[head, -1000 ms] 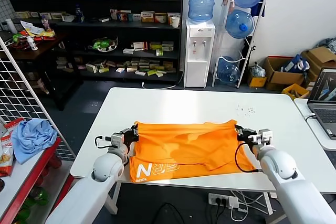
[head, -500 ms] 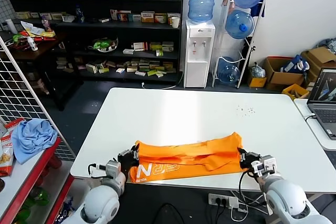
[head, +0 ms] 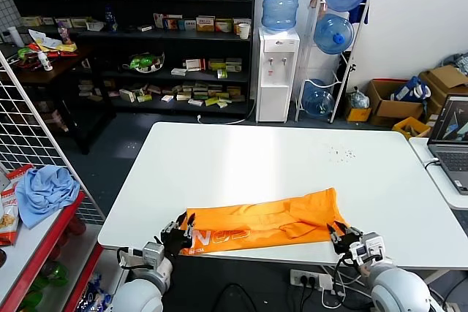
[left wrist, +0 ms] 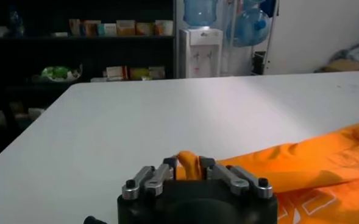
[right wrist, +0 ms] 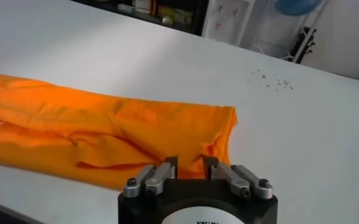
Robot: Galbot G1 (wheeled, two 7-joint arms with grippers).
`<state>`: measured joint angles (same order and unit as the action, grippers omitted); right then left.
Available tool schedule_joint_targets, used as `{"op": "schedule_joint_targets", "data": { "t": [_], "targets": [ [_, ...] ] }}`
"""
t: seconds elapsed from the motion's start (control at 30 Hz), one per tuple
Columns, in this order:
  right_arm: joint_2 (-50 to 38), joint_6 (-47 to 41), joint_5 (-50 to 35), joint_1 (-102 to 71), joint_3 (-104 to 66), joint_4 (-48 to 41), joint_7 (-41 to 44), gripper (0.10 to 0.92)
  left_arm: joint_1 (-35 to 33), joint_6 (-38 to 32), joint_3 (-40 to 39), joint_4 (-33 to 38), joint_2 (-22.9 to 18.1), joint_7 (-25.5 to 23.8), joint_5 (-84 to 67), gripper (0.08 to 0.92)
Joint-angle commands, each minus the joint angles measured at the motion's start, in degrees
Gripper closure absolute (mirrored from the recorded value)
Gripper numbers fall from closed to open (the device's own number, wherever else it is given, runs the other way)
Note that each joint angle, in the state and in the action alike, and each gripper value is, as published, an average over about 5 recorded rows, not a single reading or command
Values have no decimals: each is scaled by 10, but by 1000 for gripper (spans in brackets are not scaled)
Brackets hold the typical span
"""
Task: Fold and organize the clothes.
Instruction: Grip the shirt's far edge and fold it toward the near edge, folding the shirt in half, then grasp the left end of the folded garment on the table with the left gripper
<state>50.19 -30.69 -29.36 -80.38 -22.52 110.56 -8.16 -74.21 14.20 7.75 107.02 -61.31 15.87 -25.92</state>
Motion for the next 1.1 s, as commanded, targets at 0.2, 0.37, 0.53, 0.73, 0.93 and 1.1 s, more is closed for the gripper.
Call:
{"op": "schedule_joint_targets", "data": {
  "t": [0.2, 0.37, 0.53, 0.73, 0.93, 1.1],
  "targets": [
    [-2, -10, -3, -13, 3, 16, -8, 412, -9, 25, 12, -6, -11, 13, -85, 428],
    [-1, -9, -5, -15, 3, 19, -8, 274, 2, 43, 10, -21, -17, 19, -133, 281],
    [-3, -9, -7, -18, 1, 23, -7, 207, 12, 61, 9, -36, -20, 23, -159, 186],
    [-5, -12, -13, -17, 0, 31, -10, 203, 12, 71, 6, -36, -19, 20, -164, 220],
    [-4, -12, -15, -15, 1, 30, -11, 203, 16, 71, 3, -39, -19, 15, -162, 389],
    [-3, -12, -16, -17, 1, 31, -12, 203, 24, 71, 2, -44, -18, 12, -162, 527]
  ]
}}
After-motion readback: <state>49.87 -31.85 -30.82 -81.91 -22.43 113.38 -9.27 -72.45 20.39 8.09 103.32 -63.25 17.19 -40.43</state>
